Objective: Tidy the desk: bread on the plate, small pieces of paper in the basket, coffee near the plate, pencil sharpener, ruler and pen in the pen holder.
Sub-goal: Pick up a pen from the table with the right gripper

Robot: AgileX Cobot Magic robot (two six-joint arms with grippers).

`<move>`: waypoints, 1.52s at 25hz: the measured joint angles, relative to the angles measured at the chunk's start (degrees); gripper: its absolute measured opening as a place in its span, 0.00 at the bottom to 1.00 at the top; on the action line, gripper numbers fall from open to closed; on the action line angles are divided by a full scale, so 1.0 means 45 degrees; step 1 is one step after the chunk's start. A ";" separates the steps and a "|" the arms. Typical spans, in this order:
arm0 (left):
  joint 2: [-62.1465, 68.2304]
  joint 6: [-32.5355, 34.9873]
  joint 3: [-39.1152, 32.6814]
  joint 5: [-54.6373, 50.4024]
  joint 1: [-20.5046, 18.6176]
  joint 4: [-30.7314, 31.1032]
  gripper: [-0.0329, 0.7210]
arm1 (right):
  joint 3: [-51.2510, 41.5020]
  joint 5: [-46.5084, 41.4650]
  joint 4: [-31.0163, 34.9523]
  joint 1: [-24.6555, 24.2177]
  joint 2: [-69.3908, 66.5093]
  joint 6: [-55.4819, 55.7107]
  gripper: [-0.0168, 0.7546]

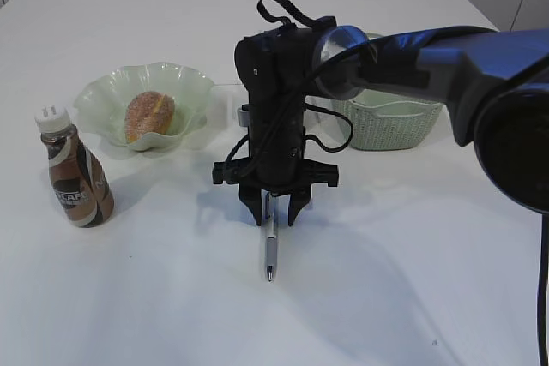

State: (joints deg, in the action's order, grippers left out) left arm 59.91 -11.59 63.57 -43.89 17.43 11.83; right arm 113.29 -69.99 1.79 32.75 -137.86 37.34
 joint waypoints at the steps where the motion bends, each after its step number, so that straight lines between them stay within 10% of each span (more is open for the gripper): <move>1: 0.0000 0.0000 0.0000 0.0000 0.0000 0.0000 0.49 | 0.0000 0.0024 0.0026 0.0000 -0.0014 0.0000 0.51; 38: 0.0000 0.0000 0.0000 0.0000 0.0000 0.0000 0.49 | 0.0000 0.0212 0.0133 0.0000 -0.0031 0.0005 0.18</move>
State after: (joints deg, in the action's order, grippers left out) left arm 59.91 -11.59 63.57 -43.89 17.43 11.83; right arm 113.29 -69.03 2.39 32.75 -138.00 37.36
